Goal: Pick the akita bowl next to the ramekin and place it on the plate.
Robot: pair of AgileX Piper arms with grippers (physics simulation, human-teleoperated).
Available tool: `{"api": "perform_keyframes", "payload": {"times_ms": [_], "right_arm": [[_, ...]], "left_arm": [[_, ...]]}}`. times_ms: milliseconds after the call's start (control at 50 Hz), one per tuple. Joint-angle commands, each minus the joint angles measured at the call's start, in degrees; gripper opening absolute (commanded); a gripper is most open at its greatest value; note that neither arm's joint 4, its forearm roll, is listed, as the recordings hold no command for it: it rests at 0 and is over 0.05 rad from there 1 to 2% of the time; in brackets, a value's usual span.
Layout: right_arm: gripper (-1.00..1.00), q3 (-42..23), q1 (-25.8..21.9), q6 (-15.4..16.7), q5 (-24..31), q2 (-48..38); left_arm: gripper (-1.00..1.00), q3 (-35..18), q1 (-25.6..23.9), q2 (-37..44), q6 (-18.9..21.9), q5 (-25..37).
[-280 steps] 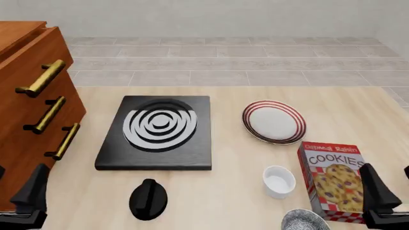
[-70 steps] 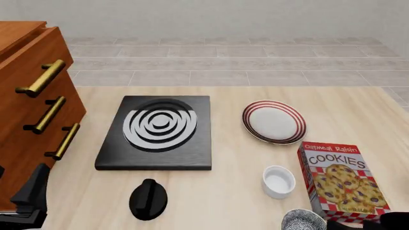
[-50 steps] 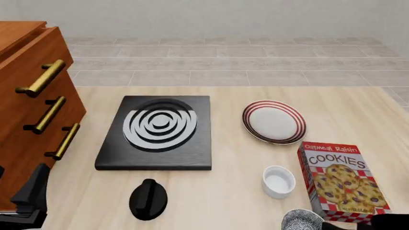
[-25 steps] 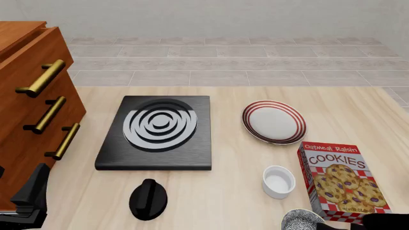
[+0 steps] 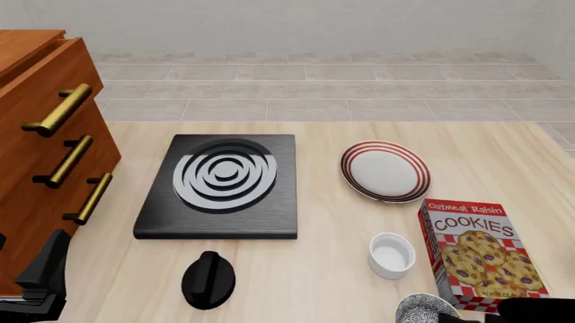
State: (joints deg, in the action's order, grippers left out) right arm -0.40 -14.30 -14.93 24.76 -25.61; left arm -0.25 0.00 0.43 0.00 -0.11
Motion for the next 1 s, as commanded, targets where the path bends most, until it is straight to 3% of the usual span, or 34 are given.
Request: {"api": "perform_keyframes", "payload": {"times_ms": [20, 1000], "right_arm": [[1.00, 0.39, -0.50, -0.09, -2.40, -2.56], [1.00, 0.39, -1.74, -0.27, -3.80, -6.83]], "left_arm": [[1.00, 0.00, 0.00, 0.00, 0.00, 0.00], [1.00, 0.00, 0.00, 0.00, 0.00, 0.00]]}}
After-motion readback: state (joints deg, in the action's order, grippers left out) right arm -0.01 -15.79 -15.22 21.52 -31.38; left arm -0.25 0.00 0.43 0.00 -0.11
